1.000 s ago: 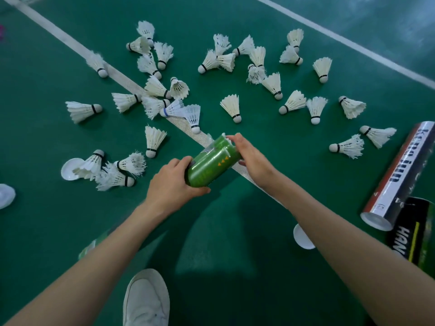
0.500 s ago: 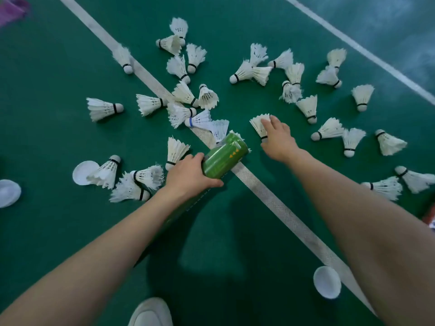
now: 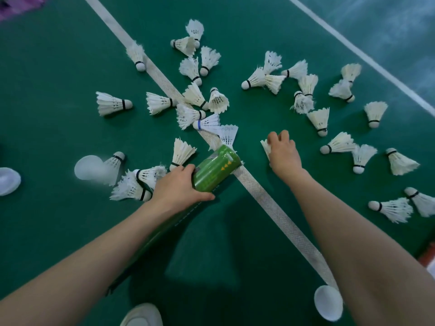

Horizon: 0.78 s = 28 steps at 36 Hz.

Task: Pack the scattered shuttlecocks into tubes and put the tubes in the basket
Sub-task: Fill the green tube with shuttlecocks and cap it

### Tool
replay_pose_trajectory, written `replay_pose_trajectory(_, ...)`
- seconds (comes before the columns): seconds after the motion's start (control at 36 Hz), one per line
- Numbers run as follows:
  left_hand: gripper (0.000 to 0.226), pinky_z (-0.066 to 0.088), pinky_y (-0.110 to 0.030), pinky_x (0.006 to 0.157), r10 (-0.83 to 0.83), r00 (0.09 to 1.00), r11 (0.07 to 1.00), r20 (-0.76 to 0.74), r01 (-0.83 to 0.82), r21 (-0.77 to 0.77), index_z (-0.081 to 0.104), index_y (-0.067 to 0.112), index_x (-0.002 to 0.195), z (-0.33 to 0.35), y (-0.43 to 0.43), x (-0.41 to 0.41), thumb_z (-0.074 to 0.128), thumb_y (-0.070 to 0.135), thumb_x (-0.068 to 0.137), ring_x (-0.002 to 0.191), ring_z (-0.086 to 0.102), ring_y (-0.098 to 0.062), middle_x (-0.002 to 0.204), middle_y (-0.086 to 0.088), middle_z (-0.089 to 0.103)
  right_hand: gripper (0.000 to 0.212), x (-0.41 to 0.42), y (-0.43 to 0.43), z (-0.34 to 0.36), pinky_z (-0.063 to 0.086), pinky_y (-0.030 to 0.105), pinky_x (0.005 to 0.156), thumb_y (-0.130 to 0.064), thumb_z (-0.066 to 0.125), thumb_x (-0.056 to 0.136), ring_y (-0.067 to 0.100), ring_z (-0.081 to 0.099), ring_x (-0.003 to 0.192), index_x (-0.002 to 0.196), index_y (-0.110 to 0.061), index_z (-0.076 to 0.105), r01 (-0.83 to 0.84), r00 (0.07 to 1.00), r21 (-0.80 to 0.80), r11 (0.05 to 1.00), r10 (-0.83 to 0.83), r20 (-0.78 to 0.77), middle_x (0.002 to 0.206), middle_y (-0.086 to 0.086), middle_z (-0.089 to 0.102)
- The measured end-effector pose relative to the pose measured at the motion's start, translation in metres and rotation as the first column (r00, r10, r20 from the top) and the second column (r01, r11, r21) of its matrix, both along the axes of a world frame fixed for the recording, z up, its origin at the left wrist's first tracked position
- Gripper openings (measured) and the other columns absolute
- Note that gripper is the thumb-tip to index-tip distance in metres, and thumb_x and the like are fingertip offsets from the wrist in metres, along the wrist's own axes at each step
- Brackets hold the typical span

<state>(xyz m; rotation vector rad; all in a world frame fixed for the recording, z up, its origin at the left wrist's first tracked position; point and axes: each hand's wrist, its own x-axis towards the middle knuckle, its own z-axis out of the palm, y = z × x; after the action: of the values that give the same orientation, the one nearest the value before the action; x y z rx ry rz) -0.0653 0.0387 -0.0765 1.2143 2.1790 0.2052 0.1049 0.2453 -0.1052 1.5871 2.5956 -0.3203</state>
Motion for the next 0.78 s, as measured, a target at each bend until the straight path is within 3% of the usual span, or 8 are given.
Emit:
replay_pose_trajectory(0.08, 0.082, 0.046, -0.032, 0.077, 0.005, 1.0, 1.0, -0.01, -0.005, 0.01, 0.047, 0.023, 0.127, 0.005, -0.005, 0.005, 0.071, 0.07, 0.064, 0.095, 0.052, -0.017, 0.111, 0.002, 0.055, 0.017, 0.006, -0.015, 0.009, 0.029, 0.036, 0.068, 0.0, 0.041, 0.094, 0.032, 0.043, 0.093, 0.11, -0.002, 0.047, -0.05, 0.997, 0.019, 0.999, 0.051, -0.065, 0.116, 0.018, 0.045)
replay_pose_trajectory(0.14, 0.081, 0.045, -0.032, 0.076, 0.012, 1.0, 1.0, -0.01, -0.012, 0.021, 0.047, 0.024, 0.126, 0.007, -0.011, 0.006, 0.071, 0.069, 0.063, 0.096, 0.052, -0.017, 0.113, 0.003, 0.055, 0.014, 0.008, -0.029, 0.019, 0.029, 0.035, 0.068, -0.011, 0.04, 0.098, 0.028, 0.042, 0.088, 0.104, -0.003, 0.049, 0.017, 0.971, 0.022, 1.0, -0.012, -0.237, 0.108, 0.015, 0.05)
replay_pose_trajectory(0.28, 0.078, 0.047, -0.033, 0.077, 0.03, 1.0, 0.998, -0.009, -0.03, 0.05, 0.048, 0.024, 0.123, 0.015, -0.031, 0.012, 0.073, 0.067, 0.063, 0.096, 0.051, -0.016, 0.109, 0.005, 0.052, 0.02, 0.011, -0.077, 0.056, 0.033, 0.022, 0.058, -0.027, 0.045, 0.099, 0.016, 0.042, 0.073, 0.097, -0.01, 0.056, 0.218, 0.663, -0.254, 0.942, -0.334, -0.67, 0.079, -0.003, 0.049)
replay_pose_trajectory(0.42, 0.072, 0.042, -0.031, 0.073, 0.026, 0.999, 0.99, -0.024, -0.023, 0.138, 0.047, 0.026, 0.12, 0.03, -0.054, 0.02, 0.073, 0.065, 0.065, 0.092, 0.049, -0.015, 0.101, 0.007, 0.049, 0.021, 0.02, -0.133, 0.06, 0.037, 0.028, 0.067, -0.027, 0.046, 0.099, 0.014, 0.044, 0.072, 0.093, -0.012, 0.059, -0.03, 0.605, -0.424, 0.905, -0.322, -0.729, 0.081, 0.013, 0.057)
replay_pose_trajectory(0.53, 0.077, 0.045, -0.033, 0.083, -0.004, 1.0, 0.988, -0.02, 0.007, 0.153, 0.046, 0.027, 0.125, 0.036, -0.076, 0.022, 0.073, 0.065, 0.064, 0.1, 0.051, -0.016, 0.111, 0.006, 0.052, 0.025, 0.021, -0.157, 0.062, 0.037, 0.03, 0.066, -0.024, 0.041, 0.101, 0.016, 0.044, 0.071, 0.092, -0.009, 0.058, -0.043, 0.603, -0.44, 0.897, -0.328, -0.727, 0.085, 0.022, 0.056)
replay_pose_trajectory(0.58, 0.076, 0.045, -0.033, 0.083, -0.001, 1.0, 0.987, -0.003, 0.001, 0.163, 0.046, 0.029, 0.125, 0.035, -0.085, 0.021, 0.073, 0.064, 0.064, 0.102, 0.05, -0.015, 0.113, 0.008, 0.052, 0.026, 0.018, -0.166, 0.063, 0.042, 0.031, 0.072, -0.026, 0.038, 0.102, 0.017, 0.05, 0.076, 0.097, -0.012, 0.06, -0.027, 0.558, -0.456, 0.89, -0.365, -0.746, 0.09, 0.017, 0.061)
replay_pose_trajectory(0.69, 0.077, 0.04, -0.03, 0.08, 0.018, 1.0, 0.985, 0.005, -0.019, 0.171, 0.044, 0.028, 0.129, 0.034, -0.093, 0.02, 0.074, 0.061, 0.067, 0.104, 0.047, -0.014, 0.115, 0.008, 0.051, 0.035, 0.006, -0.184, 0.063, 0.041, 0.015, 0.084, -0.041, 0.031, 0.102, 0.001, 0.055, 0.093, 0.115, -0.02, 0.057, 0.023, 0.463, -0.506, 0.862, -0.458, -0.759, 0.101, -0.009, 0.063)
replay_pose_trajectory(0.78, 0.077, 0.039, -0.029, 0.083, 0.03, 0.999, 0.985, 0.011, -0.032, 0.17, 0.044, 0.026, 0.13, 0.031, -0.092, 0.017, 0.075, 0.059, 0.068, 0.104, 0.046, -0.013, 0.116, 0.007, 0.051, 0.05, -0.006, -0.185, 0.056, 0.038, 0.03, 0.106, -0.055, 0.026, 0.098, 0.006, 0.051, 0.12, 0.13, -0.025, 0.05, -0.012, 0.478, -0.524, 0.852, -0.456, -0.751, 0.127, -0.008, 0.058)
